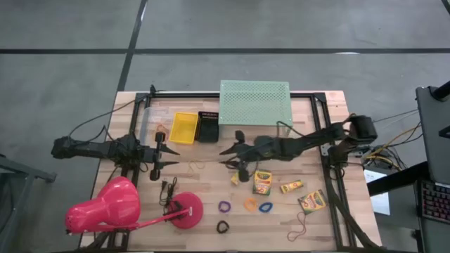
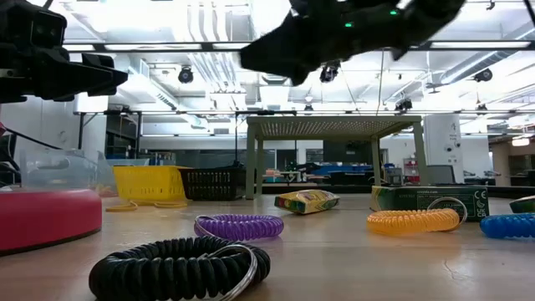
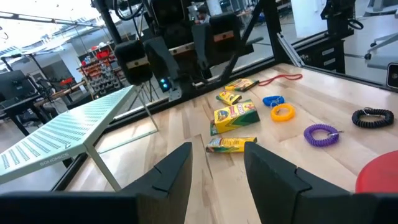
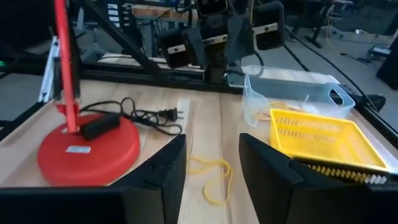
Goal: Pick & Place Office Desk Supplies
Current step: Put the yellow rubber band into the transparent bin
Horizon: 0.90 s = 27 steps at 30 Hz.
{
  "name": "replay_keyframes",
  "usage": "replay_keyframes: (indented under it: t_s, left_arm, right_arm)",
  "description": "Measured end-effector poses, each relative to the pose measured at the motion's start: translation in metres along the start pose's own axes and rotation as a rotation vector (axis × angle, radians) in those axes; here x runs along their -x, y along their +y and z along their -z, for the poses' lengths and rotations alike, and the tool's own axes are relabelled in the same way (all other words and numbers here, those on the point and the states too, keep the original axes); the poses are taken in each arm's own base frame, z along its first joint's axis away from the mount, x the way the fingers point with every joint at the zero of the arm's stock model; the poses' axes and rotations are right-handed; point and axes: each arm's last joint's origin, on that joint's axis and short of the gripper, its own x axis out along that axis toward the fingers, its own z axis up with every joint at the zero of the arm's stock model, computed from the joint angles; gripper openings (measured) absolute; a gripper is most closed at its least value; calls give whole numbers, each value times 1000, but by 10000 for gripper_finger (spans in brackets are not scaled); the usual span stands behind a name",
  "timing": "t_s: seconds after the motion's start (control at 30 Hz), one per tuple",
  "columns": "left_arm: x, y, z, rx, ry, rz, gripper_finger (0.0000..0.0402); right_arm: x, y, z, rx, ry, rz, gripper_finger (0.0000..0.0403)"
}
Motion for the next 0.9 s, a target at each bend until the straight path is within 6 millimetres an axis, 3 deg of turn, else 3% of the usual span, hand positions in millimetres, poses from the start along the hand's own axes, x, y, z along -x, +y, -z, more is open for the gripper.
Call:
replay_keyframes:
  t_s: [0.23, 0.43, 0.63, 0.83, 0.9]
  left_arm:
    - [0, 0, 0, -2, -1, 0, 149]
    - [0, 0, 0, -1, -1, 0, 149]
    - [0, 2, -4, 258, -46, -11, 149]
    - [1, 3, -6, 389, 11, -14, 149]
    - [3, 7, -15, 431, 38, -30, 149]
  right_arm:
    - [26, -1, 2, 1, -8, 1, 132]
    - [32, -1, -3, -3, -29, 1, 132]
    - [32, -1, -4, -3, -32, 1, 138]
    - [31, -1, -3, -3, -28, 1, 141]
    - [30, -1, -2, -3, -24, 1, 139]
